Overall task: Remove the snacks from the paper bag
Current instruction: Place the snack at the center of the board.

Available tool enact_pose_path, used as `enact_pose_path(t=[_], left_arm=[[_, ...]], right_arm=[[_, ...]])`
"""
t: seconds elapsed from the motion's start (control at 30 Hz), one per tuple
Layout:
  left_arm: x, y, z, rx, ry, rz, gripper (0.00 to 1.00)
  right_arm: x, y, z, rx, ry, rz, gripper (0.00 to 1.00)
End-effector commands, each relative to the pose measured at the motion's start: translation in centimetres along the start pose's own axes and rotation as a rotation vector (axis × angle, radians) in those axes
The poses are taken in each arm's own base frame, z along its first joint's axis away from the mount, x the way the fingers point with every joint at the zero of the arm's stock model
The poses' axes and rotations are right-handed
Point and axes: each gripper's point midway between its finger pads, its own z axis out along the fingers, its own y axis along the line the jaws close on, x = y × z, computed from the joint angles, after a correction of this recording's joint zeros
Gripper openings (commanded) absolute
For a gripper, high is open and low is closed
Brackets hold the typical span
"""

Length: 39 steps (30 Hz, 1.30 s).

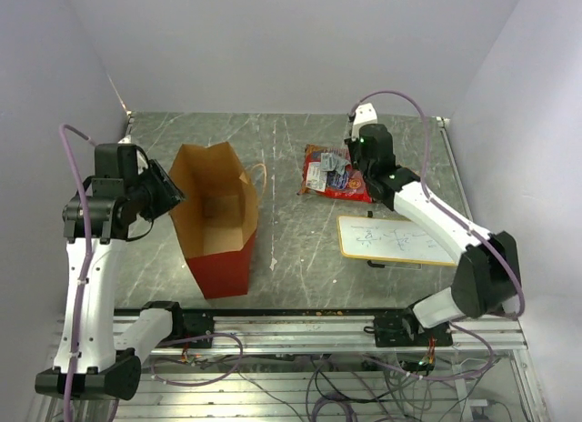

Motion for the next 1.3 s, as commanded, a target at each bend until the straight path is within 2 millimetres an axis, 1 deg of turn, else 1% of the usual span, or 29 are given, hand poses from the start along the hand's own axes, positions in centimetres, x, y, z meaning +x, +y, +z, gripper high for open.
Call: enact_pose_path(t=[0.0, 0.07, 0.1, 0.17, 0.27, 0.37, 0.47, 0.63, 0.8, 0.87, 0.97, 1.07, 1.13, 1.2, 1.23, 1.27], left_arm=[[-1.3, 0.0, -2.5, 0.000, -0.085, 0.021, 0.65], [-1.6, -0.3, -3.2, 0.017, -0.101, 0.030, 0.83], [-1.7, -0.5, -3.4, 0.023, -0.104, 0.036, 0.89], [-2.0, -0.8, -4.1, 0.035, -0.113, 0.048, 0.95], [-2.5, -1.7, -5.0, 0.072, -0.128, 0.076, 0.98], [-2.8, -2.5, -5.9, 0.110, -0.138, 0.103, 0.99], [-3.3, -3.4, -6.6, 0.150, -0.149, 0.129, 0.99], [-3.5, -4.7, -7.1, 0.206, -0.146, 0.145, 0.97], [-3.9, -5.5, -7.2, 0.238, -0.150, 0.145, 0.97], [-4.0, -5.8, -7.0, 0.249, -0.143, 0.150, 0.96], [-4.2, -6.5, -6.5, 0.276, -0.124, 0.162, 0.96], [-4.3, -7.4, -6.1, 0.314, -0.106, 0.177, 0.95], [-4.4, -7.8, -6.0, 0.335, -0.103, 0.196, 0.95], [-4.5, -8.1, -6.0, 0.350, -0.102, 0.219, 0.95], [-4.6, -8.2, -6.0, 0.353, -0.103, 0.231, 0.95], [-4.5, -8.5, -6.2, 0.360, -0.105, 0.243, 0.95]], right_arm=[[0.4, -1.3, 3.1, 0.000, 0.033, 0.103, 0.00], [1.3, -1.8, 4.4, 0.015, 0.059, 0.133, 0.00], [1.9, -2.0, 5.0, 0.018, 0.075, 0.153, 0.00], [2.7, -2.0, 5.8, 0.008, 0.096, 0.191, 0.00], [3.6, -1.4, 6.4, -0.009, 0.108, 0.218, 0.00], [4.3, -0.9, 6.9, -0.018, 0.108, 0.249, 0.00], [5.5, -0.5, 7.6, -0.018, 0.127, 0.259, 0.00], [6.5, 1.2, 8.0, -0.085, 0.123, 0.280, 0.00], [7.6, 1.3, 8.1, -0.080, 0.137, 0.281, 0.16], [7.8, 1.7, 8.2, -0.095, 0.147, 0.283, 0.23], [7.5, 2.0, 7.8, -0.118, 0.149, 0.287, 0.36], [6.9, 2.0, 7.2, -0.141, 0.159, 0.278, 0.49], [6.1, 2.0, 6.5, -0.154, 0.161, 0.282, 0.55], [4.7, 1.5, 5.2, -0.156, 0.153, 0.293, 0.63], [4.1, 1.4, 4.6, -0.159, 0.156, 0.309, 0.69], [3.5, 1.2, 3.8, -0.159, 0.160, 0.336, 0.78]])
